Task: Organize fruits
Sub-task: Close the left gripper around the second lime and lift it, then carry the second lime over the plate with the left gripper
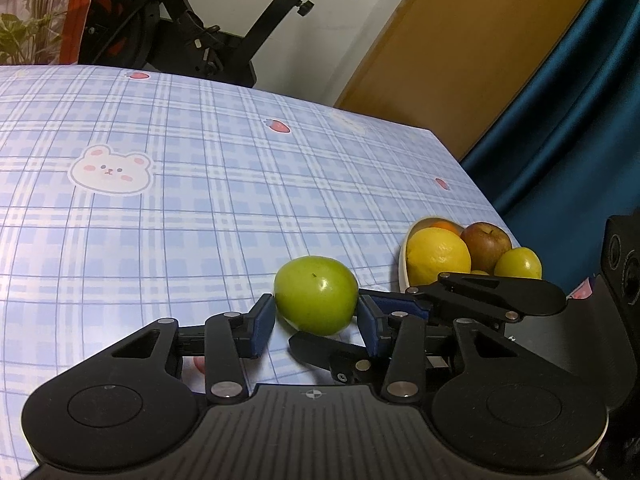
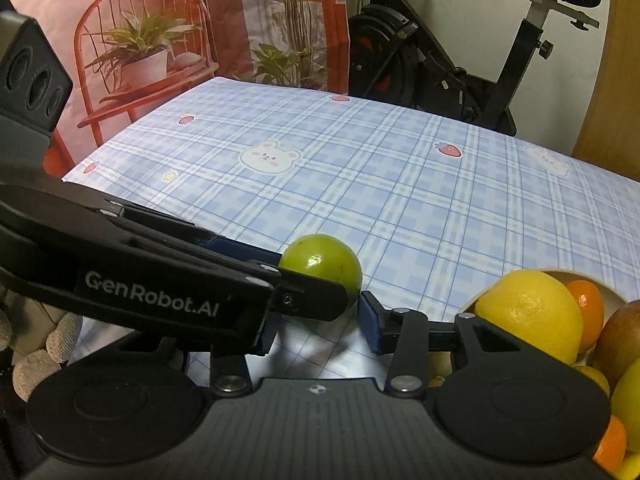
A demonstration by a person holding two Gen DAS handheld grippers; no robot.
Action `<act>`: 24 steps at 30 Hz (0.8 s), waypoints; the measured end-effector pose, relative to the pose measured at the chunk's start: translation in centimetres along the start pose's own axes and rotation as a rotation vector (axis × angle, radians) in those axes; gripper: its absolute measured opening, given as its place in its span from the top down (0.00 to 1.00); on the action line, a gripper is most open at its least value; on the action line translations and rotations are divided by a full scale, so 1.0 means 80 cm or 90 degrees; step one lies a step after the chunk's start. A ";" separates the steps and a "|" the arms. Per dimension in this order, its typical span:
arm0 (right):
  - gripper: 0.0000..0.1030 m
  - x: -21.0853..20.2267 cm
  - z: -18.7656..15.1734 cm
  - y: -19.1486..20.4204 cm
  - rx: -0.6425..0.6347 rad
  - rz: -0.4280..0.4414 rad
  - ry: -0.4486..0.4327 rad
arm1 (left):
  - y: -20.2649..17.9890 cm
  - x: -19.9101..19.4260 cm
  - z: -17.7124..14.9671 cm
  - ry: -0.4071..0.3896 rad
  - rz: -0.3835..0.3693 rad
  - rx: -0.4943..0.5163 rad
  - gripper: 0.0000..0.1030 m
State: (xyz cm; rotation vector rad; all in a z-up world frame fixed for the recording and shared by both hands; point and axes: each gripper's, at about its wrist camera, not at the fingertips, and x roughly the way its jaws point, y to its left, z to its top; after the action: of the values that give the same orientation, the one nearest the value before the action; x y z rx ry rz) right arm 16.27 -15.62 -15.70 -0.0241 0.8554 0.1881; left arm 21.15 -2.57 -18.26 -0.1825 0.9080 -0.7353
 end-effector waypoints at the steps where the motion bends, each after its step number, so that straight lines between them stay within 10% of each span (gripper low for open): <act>1: 0.57 -0.001 -0.001 0.001 0.000 0.000 -0.002 | -0.001 -0.002 0.000 0.000 0.000 0.001 0.54; 24: 0.58 -0.046 -0.041 0.022 0.001 0.032 -0.041 | -0.017 -0.028 -0.044 -0.010 -0.006 0.012 0.53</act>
State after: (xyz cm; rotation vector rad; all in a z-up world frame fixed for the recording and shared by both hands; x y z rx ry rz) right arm 11.14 -14.79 -14.96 0.0052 0.7918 0.2333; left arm 16.85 -1.60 -18.41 -0.1764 0.8851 -0.7491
